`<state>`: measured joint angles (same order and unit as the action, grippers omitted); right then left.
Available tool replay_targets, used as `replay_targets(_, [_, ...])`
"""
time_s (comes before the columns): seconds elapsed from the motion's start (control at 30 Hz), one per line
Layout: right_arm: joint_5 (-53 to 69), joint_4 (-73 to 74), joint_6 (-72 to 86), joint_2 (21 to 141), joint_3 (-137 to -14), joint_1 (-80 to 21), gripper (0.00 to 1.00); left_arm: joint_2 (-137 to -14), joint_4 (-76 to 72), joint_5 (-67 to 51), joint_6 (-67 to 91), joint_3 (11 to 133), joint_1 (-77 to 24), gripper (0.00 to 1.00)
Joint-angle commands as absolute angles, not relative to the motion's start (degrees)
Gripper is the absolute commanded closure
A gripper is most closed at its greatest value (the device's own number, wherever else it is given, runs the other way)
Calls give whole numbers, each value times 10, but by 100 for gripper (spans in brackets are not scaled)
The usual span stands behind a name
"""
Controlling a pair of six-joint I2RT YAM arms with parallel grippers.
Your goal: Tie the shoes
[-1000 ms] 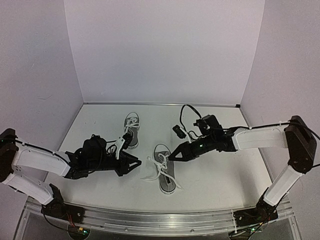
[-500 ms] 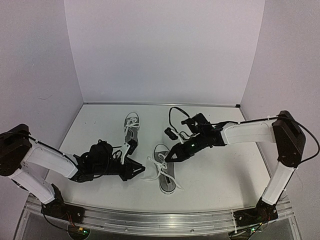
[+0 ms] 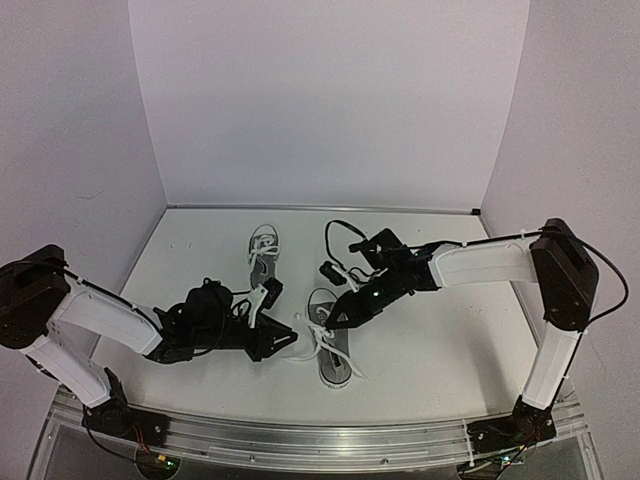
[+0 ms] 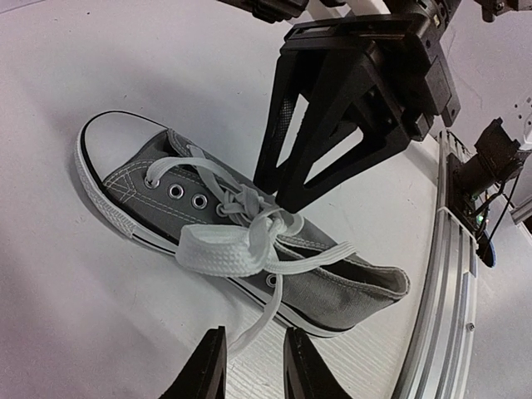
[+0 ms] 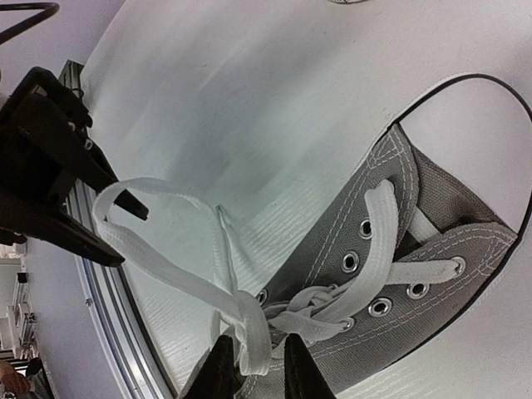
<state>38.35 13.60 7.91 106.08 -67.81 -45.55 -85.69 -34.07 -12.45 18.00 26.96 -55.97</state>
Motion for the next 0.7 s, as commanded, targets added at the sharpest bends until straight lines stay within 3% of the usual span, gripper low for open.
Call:
replay_targets(0.0, [368,152,63,1073,-705,-460,81,-859,-353,-126,174,291,-563,75])
replay_targets(0.53, [351,171,51,1082,-717,-470,82,-856,-317,-114,146,307,-573,76])
replay_targets(0.67, [346,174,51,1080,-717,-472,90,-849,-310,-109,120,309,-579,76])
